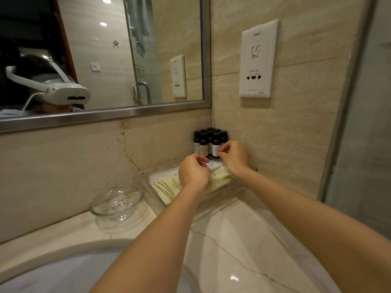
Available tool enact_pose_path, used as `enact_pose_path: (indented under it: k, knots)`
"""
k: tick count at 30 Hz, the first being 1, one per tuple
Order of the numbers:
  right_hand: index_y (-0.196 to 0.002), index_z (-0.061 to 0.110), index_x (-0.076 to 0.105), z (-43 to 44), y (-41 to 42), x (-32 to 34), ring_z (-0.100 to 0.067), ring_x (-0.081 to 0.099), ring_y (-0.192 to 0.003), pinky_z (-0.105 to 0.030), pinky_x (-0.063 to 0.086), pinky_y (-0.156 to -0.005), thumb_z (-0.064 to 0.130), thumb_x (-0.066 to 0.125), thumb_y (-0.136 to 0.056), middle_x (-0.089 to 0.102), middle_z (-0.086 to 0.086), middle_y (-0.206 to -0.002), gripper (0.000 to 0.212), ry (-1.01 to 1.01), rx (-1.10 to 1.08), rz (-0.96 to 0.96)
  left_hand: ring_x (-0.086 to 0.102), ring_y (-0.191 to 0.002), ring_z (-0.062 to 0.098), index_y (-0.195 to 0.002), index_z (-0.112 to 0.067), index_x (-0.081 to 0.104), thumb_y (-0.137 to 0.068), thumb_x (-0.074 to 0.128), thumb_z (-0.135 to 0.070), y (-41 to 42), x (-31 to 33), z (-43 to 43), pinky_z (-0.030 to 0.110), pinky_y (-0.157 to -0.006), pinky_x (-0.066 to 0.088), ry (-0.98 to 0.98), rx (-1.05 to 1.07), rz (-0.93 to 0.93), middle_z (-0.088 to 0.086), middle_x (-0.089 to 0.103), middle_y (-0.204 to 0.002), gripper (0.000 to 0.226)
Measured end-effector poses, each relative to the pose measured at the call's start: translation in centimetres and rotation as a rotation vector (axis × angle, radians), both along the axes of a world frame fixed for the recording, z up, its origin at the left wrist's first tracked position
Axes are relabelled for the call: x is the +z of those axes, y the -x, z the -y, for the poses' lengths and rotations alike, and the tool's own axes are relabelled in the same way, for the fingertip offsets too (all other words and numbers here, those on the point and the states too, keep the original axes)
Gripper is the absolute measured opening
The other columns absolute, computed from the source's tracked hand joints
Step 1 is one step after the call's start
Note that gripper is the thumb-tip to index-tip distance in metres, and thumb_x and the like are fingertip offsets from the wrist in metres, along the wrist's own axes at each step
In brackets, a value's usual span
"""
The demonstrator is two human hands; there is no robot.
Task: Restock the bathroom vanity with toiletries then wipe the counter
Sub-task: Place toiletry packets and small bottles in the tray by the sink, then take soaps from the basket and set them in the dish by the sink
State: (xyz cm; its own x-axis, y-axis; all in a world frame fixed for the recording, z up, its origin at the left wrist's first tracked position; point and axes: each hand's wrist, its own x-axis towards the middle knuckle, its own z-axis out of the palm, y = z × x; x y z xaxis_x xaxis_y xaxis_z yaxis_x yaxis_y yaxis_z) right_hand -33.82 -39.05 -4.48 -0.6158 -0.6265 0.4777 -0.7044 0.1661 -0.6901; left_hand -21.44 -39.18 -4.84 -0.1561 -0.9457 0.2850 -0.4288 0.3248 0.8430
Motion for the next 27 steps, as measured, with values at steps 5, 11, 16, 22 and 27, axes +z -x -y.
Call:
enact_pose_path:
  k: [5, 11, 16, 22, 27]
  knots:
    - [-0.096, 0.017, 0.069, -1.6, 0.1, -0.1, -0.012, 0.060, -0.085, -0.025, 0.046, -0.073, 0.018, 0.069, -0.085, 0.064, 0.004, -0.089, 0.011, 0.000, 0.111, 0.159, 0.061, -0.080, 0.015, -0.090, -0.024, 0.066, -0.084, 0.055, -0.002, -0.2, 0.6, -0.9, 0.025, -0.063, 0.042, 0.044, -0.015, 0.052, -0.005, 0.065, -0.085, 0.025]
    - [-0.091, 0.014, 0.068, -10.7, 1.2, 2.5, -0.015, 0.061, -0.085, -0.019, 0.047, -0.070, 0.009, 0.070, -0.083, 0.066, -0.001, -0.087, 0.010, -0.133, 0.316, 0.328, 0.061, -0.085, 0.011, -0.095, -0.019, 0.067, -0.086, 0.057, -0.002, -2.0, 0.3, -9.2, 0.027, -0.080, 0.053, 0.117, -0.071, -0.051, -0.005, 0.065, -0.092, 0.021]
    - [-0.099, 0.003, 0.070, -23.9, 0.3, 3.9, -0.012, 0.057, -0.075, -0.015, 0.043, -0.061, 0.007, 0.068, -0.084, 0.065, -0.004, -0.082, 0.015, -0.189, 0.314, 0.266, 0.060, -0.082, 0.010, -0.093, -0.019, 0.069, -0.082, 0.059, -0.007, -3.2, 0.9, -19.1, 0.026, -0.079, 0.051, 0.140, -0.363, 0.064, -0.004, 0.067, -0.088, 0.020]
    - [-0.085, 0.016, 0.069, -39.3, -0.7, 2.4, 0.000, 0.056, -0.062, -0.015, 0.042, -0.058, 0.010, 0.067, -0.085, 0.065, -0.002, -0.074, 0.006, -0.260, 0.286, 0.221, 0.060, -0.081, 0.012, -0.091, -0.020, 0.070, -0.078, 0.060, -0.010, -3.0, 0.7, -32.2, 0.027, -0.080, 0.050, 0.160, -0.539, 0.114, -0.002, 0.069, -0.090, 0.019]
    - [-0.089, 0.009, 0.070, -51.3, -0.3, -0.5, 0.008, 0.053, -0.053, -0.008, 0.040, -0.053, 0.008, 0.068, -0.084, 0.065, -0.002, -0.073, 0.005, -0.226, 0.167, 0.231, 0.064, -0.081, 0.016, -0.092, -0.015, 0.070, -0.080, 0.064, -0.014, -1.6, -1.1, -41.5, 0.029, -0.079, 0.051, 0.217, -0.700, 0.159, 0.003, 0.070, -0.090, 0.014]
